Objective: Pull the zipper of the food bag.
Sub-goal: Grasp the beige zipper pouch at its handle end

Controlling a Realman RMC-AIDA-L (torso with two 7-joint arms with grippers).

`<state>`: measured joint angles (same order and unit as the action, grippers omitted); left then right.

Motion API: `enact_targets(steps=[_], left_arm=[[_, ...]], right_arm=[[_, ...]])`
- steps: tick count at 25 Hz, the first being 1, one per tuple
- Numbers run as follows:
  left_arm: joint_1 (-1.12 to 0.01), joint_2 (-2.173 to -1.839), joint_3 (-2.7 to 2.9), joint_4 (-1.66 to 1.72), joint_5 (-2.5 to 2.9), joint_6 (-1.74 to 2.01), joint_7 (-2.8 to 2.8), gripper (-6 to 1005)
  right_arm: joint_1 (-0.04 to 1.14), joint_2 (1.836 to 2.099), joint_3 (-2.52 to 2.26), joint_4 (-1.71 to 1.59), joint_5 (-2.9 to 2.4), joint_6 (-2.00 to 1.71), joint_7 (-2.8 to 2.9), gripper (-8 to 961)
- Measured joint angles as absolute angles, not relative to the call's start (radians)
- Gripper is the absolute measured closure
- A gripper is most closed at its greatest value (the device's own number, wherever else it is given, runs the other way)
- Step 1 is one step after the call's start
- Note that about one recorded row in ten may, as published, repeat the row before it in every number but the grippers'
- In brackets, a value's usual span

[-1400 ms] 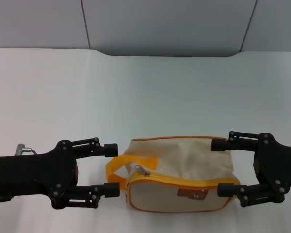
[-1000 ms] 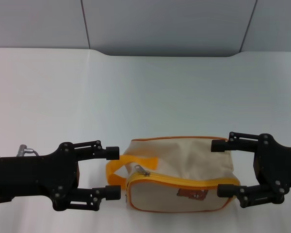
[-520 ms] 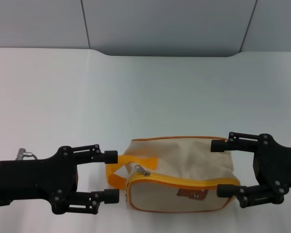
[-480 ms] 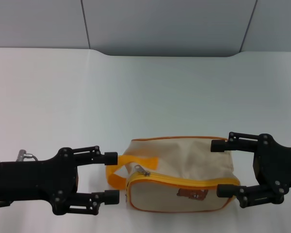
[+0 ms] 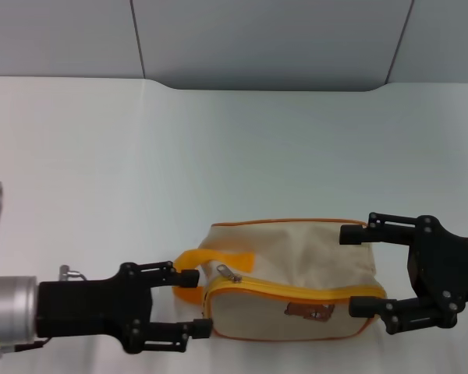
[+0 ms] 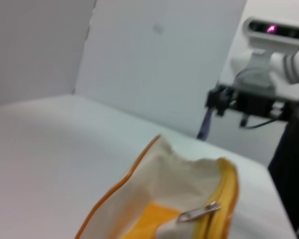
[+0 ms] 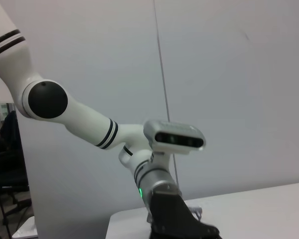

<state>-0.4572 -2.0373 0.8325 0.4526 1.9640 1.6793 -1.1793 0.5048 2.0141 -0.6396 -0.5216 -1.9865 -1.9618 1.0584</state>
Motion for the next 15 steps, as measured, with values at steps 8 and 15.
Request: enact_targets(steps=[8, 15], left_arm=[[-0.484, -2.070, 0.829, 0.449, 1.957, 1.554, -1.167, 235], [-0.501, -2.072, 0.825, 0.436, 1.954, 1.537, -1.153, 242]], right_arm=[[0.501, 2.014, -0.640, -0.522, -1.986, -1.963, 1.058, 111], [0.499, 2.014, -0.633, -0.519, -1.986, -1.962, 1.039, 110]])
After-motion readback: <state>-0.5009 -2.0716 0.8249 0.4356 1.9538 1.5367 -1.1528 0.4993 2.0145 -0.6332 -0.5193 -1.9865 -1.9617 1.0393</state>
